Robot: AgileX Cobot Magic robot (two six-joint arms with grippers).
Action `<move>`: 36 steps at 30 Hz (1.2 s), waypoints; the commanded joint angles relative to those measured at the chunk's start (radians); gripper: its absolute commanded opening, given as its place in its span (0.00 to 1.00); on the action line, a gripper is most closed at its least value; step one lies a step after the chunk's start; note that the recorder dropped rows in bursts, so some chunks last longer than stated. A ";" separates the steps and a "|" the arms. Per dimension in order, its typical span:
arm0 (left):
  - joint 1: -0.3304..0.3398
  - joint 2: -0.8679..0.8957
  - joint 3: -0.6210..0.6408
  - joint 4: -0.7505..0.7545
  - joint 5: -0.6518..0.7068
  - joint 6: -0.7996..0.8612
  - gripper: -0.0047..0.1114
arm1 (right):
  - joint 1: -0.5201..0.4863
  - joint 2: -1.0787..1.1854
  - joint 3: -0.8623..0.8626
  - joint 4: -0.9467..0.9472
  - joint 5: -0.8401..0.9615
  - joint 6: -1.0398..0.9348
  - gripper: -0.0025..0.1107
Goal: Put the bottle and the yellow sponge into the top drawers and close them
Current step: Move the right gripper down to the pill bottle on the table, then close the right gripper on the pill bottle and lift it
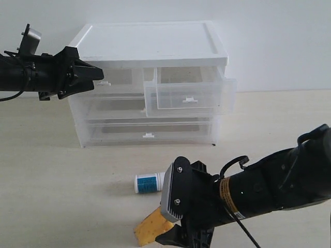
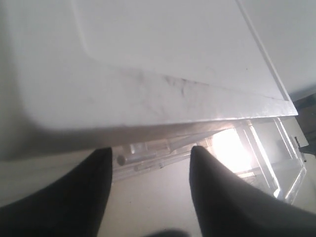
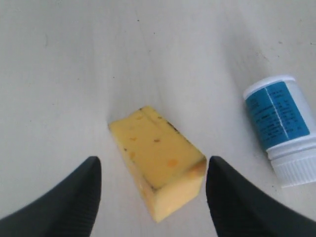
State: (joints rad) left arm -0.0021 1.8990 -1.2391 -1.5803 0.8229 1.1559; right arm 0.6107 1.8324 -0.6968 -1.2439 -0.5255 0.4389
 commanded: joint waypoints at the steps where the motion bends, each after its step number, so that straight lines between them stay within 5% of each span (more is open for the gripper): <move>1: 0.004 0.001 -0.017 -0.031 -0.064 0.019 0.45 | 0.018 -0.006 -0.003 -0.013 0.004 0.028 0.51; 12: 0.004 0.001 -0.017 -0.031 -0.064 0.019 0.45 | 0.136 -0.008 -0.003 -0.101 0.041 0.205 0.51; 24: 0.004 0.001 -0.017 -0.031 -0.064 0.019 0.45 | 0.137 -0.028 -0.014 -0.053 0.152 0.053 0.51; 36: 0.004 0.001 -0.017 -0.022 -0.060 0.019 0.45 | 0.137 -0.028 -0.208 0.087 0.259 0.032 0.51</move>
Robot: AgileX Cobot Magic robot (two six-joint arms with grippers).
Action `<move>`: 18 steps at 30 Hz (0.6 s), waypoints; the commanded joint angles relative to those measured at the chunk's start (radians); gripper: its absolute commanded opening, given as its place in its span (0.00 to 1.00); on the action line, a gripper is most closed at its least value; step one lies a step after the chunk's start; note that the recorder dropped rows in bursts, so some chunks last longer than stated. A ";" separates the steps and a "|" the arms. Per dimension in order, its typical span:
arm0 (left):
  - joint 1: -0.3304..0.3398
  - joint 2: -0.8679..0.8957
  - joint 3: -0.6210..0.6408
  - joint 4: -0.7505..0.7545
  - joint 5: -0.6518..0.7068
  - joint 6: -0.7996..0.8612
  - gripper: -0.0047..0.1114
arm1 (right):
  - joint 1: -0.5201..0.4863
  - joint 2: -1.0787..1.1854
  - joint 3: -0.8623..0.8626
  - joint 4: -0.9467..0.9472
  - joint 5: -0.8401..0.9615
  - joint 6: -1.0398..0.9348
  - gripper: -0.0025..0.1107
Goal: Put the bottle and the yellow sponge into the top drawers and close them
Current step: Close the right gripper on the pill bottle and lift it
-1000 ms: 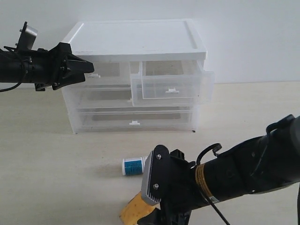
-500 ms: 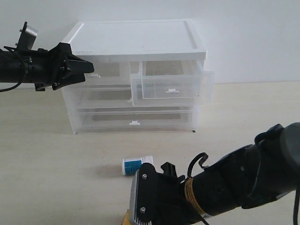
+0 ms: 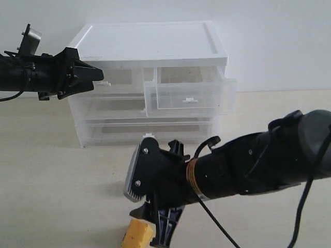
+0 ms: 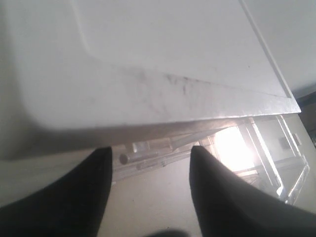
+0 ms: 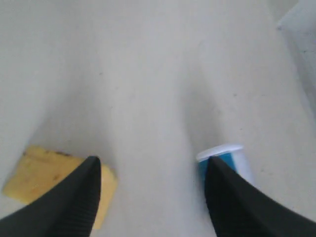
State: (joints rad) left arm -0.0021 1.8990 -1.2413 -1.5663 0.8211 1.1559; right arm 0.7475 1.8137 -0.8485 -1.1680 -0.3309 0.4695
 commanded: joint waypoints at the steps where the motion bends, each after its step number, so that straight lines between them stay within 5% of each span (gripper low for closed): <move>1: 0.004 0.001 -0.015 -0.036 -0.059 0.019 0.45 | 0.000 -0.009 -0.072 0.011 0.083 -0.001 0.51; 18: 0.004 0.001 -0.015 0.012 -0.061 0.019 0.45 | 0.000 0.186 -0.201 0.007 0.249 -0.095 0.51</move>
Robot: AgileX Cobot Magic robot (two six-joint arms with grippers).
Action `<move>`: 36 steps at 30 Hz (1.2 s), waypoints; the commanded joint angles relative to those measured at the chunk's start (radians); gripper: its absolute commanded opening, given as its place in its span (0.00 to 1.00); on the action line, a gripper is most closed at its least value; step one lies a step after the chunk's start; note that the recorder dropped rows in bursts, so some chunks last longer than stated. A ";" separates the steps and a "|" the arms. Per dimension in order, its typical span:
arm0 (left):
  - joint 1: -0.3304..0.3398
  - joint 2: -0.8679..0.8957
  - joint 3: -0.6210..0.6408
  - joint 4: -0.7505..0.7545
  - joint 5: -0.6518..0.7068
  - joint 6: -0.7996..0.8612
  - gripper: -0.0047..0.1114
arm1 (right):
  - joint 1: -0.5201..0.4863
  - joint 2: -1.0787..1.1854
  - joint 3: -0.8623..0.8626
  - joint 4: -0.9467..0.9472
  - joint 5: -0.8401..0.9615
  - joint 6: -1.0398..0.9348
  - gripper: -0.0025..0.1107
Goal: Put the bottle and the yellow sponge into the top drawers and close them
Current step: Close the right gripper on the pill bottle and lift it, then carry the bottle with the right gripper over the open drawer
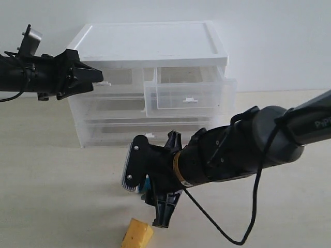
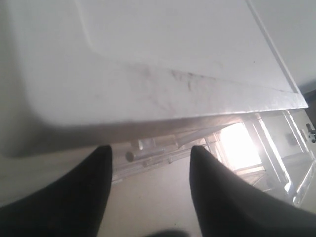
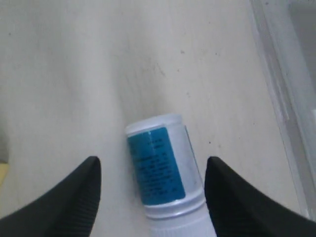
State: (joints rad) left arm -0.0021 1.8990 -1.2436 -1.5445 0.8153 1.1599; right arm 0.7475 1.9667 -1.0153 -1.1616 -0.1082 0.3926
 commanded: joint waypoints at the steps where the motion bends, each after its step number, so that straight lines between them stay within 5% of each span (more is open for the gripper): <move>1: 0.004 0.001 -0.013 -0.010 -0.056 0.015 0.45 | 0.000 0.055 -0.055 0.001 0.029 -0.018 0.51; 5: 0.004 0.001 -0.013 -0.010 -0.056 0.015 0.45 | 0.000 0.115 -0.091 0.001 0.051 -0.014 0.50; 7: 0.004 0.001 -0.013 -0.010 -0.056 0.015 0.45 | 0.000 0.132 -0.095 0.001 0.082 -0.014 0.36; 10: 0.004 0.001 -0.013 -0.010 -0.060 0.015 0.45 | 0.000 0.126 -0.095 0.001 0.136 -0.010 0.02; 23: 0.004 0.001 -0.013 -0.008 -0.060 0.015 0.45 | 0.000 -0.267 -0.108 0.007 0.045 0.241 0.02; 36: 0.004 0.001 -0.013 0.002 -0.056 0.015 0.45 | -0.107 -0.336 -0.264 0.000 0.230 0.144 0.02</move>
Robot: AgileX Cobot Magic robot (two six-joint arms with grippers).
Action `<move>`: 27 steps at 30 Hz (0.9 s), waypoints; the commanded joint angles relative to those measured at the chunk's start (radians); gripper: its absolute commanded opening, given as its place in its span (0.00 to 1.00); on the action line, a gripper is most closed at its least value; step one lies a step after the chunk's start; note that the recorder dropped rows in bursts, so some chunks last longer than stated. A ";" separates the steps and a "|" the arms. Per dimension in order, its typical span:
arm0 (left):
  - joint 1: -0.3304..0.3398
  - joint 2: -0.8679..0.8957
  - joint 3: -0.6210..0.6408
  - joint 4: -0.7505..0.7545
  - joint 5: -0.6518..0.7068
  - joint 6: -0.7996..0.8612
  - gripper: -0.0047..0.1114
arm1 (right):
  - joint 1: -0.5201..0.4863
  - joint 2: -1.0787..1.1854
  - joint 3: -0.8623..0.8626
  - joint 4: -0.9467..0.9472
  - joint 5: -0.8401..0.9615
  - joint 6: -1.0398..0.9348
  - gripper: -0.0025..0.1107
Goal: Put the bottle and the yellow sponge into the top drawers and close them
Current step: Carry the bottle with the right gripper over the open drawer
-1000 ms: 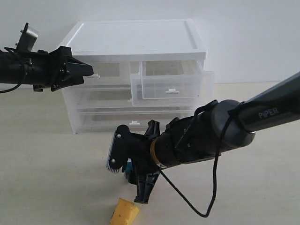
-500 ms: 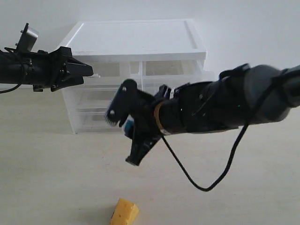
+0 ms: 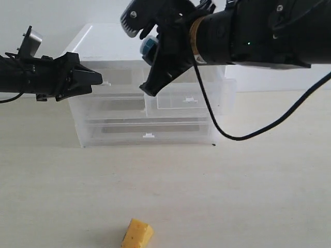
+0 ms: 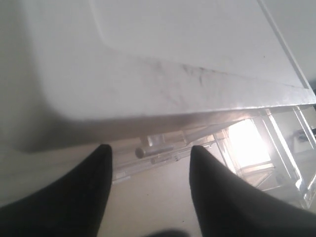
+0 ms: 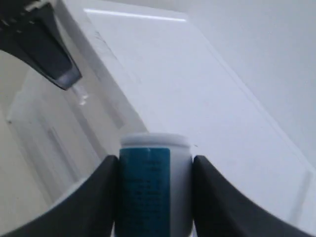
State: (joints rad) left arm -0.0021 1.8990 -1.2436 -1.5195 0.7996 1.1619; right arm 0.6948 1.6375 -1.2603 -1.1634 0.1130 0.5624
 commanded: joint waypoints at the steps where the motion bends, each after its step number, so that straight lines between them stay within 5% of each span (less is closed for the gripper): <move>1: 0.004 0.001 -0.013 -0.023 -0.041 0.013 0.45 | -0.070 -0.007 -0.019 0.002 0.001 -0.026 0.02; 7: 0.004 0.001 -0.013 -0.024 -0.043 0.013 0.45 | -0.162 0.001 -0.019 0.002 -0.076 -0.036 0.02; 22: 0.004 0.001 -0.013 -0.024 -0.051 0.013 0.45 | -0.167 0.110 -0.047 0.002 -0.113 -0.083 0.03; 27: 0.004 0.001 -0.013 -0.024 -0.068 0.013 0.45 | -0.167 0.110 -0.047 0.002 -0.113 -0.072 0.28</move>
State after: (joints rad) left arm -0.0021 1.8990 -1.2436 -1.5134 0.7926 1.1638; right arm 0.5343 1.7527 -1.3007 -1.1614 0.0057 0.4826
